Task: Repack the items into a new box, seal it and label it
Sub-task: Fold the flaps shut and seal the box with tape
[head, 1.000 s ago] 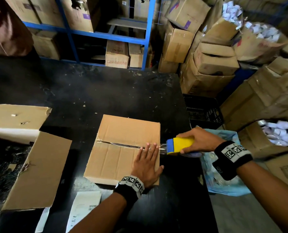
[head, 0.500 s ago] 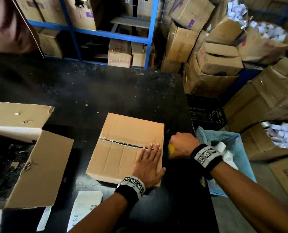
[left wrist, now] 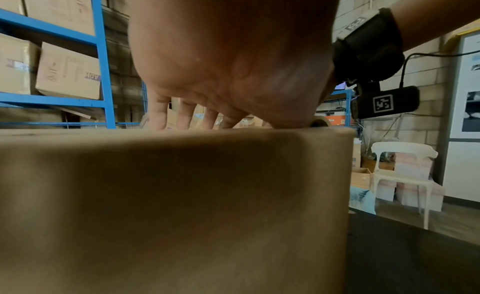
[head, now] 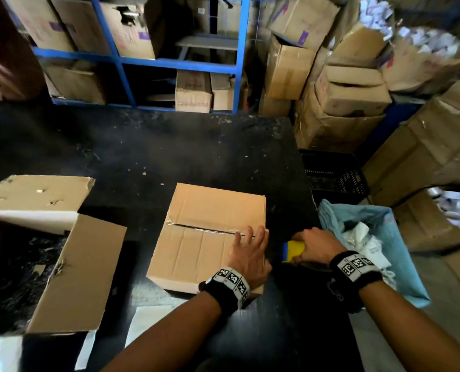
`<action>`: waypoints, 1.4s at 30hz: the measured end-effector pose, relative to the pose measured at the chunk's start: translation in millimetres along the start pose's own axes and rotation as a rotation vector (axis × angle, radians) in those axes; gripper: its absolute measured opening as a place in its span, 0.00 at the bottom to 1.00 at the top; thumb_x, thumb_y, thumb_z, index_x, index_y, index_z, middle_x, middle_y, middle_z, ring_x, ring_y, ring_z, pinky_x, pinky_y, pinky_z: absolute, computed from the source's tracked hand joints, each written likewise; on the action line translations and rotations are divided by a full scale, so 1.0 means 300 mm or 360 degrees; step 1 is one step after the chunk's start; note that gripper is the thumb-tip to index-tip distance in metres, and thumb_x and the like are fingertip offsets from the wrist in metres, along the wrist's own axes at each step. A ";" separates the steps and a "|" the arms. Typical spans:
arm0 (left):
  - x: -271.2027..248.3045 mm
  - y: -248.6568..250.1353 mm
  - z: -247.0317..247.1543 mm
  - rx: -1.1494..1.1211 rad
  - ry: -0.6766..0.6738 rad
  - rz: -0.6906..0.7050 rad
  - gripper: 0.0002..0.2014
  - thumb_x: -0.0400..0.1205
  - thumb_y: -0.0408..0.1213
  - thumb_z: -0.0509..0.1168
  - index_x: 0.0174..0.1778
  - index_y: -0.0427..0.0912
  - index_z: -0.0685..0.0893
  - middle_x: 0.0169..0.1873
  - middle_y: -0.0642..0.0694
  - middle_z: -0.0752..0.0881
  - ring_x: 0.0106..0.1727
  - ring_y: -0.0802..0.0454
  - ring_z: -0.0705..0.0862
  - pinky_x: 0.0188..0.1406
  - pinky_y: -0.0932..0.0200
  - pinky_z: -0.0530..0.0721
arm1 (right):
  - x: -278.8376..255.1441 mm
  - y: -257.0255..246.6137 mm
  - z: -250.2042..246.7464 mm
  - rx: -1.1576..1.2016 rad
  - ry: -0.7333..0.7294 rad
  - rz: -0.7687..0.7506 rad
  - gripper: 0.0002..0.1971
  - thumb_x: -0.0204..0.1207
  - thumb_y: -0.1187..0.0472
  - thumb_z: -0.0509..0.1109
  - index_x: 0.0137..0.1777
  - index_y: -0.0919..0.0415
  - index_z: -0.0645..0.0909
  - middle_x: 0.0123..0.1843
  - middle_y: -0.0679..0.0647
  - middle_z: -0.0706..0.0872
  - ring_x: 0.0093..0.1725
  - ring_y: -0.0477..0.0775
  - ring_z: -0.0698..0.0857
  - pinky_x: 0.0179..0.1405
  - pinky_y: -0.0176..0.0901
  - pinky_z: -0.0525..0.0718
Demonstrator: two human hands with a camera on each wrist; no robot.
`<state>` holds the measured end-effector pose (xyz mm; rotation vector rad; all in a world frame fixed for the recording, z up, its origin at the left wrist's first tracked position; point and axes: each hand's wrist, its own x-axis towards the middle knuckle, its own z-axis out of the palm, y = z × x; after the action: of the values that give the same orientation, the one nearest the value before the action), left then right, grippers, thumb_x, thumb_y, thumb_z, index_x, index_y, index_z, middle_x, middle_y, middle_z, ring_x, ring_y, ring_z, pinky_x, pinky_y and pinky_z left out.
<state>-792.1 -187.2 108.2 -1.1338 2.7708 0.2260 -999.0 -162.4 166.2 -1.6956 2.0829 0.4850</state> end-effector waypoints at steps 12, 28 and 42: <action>0.042 0.018 -0.040 0.0095 -0.0085 -0.0001 0.27 0.84 0.58 0.54 0.77 0.49 0.72 0.85 0.36 0.55 0.82 0.28 0.56 0.79 0.29 0.56 | -0.145 0.042 0.166 0.0501 0.0116 0.0031 0.28 0.70 0.40 0.77 0.70 0.45 0.82 0.64 0.54 0.90 0.64 0.59 0.87 0.59 0.50 0.84; -0.496 -0.346 0.148 -0.0297 0.0242 -0.0399 0.42 0.81 0.70 0.36 0.88 0.48 0.49 0.87 0.38 0.44 0.87 0.35 0.42 0.83 0.34 0.39 | -0.562 -0.535 0.664 0.0977 0.0214 -0.0005 0.33 0.74 0.66 0.64 0.82 0.55 0.72 0.76 0.59 0.83 0.75 0.61 0.80 0.76 0.47 0.74; -0.531 -0.396 0.110 -0.0274 0.0217 -0.0348 0.40 0.81 0.68 0.34 0.86 0.50 0.57 0.87 0.40 0.54 0.86 0.38 0.53 0.83 0.38 0.53 | -0.525 -0.734 0.585 0.0438 0.0664 -0.0227 0.11 0.79 0.54 0.62 0.45 0.57 0.85 0.48 0.58 0.85 0.49 0.62 0.86 0.46 0.52 0.84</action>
<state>-593.6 -155.8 95.0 -1.5367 2.7547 0.3815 -738.9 15.0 95.0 -1.8749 2.1534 -0.2120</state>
